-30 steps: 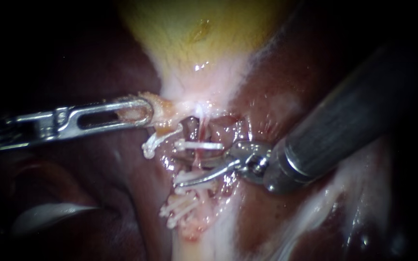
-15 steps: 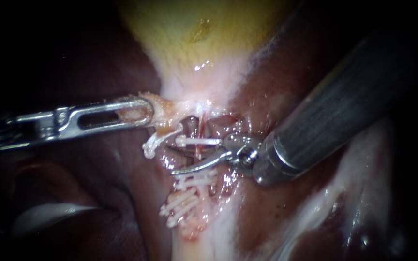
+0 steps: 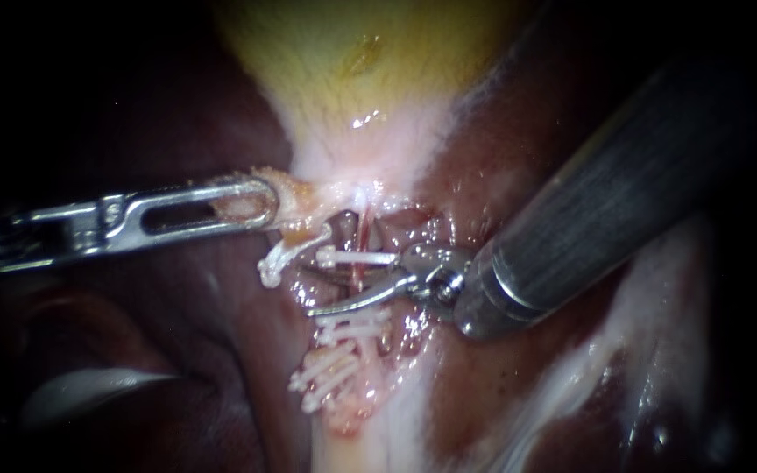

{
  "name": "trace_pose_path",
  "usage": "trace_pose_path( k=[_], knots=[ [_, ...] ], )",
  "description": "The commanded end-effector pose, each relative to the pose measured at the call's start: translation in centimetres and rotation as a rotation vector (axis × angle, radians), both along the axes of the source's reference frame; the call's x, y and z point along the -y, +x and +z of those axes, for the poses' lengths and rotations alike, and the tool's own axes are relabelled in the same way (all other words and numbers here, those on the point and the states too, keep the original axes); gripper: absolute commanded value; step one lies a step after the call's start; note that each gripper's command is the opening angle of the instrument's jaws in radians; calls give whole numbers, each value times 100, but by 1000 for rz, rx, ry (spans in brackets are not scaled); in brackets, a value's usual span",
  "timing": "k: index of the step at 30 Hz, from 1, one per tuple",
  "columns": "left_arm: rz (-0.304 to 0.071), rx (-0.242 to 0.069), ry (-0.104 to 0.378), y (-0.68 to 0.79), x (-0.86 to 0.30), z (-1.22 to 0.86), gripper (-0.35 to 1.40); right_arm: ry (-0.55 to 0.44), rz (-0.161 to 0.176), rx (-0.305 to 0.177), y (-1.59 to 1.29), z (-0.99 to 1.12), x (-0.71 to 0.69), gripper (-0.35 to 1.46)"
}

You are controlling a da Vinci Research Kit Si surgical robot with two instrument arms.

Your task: Go to the cutting position right tube

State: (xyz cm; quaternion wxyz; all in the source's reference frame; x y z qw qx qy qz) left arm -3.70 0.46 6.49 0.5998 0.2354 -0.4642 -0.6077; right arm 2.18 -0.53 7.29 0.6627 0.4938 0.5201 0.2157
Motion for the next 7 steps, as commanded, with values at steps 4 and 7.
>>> trace_pose_path(
  k=[4,7],
  knots=[
    [0,0,0,0,0,0,-35,0,0,0,-1,0,0,138],
    [0,0,0,0,0,0,-35,0,-1,0,-1,-1,0,138]
  ],
)
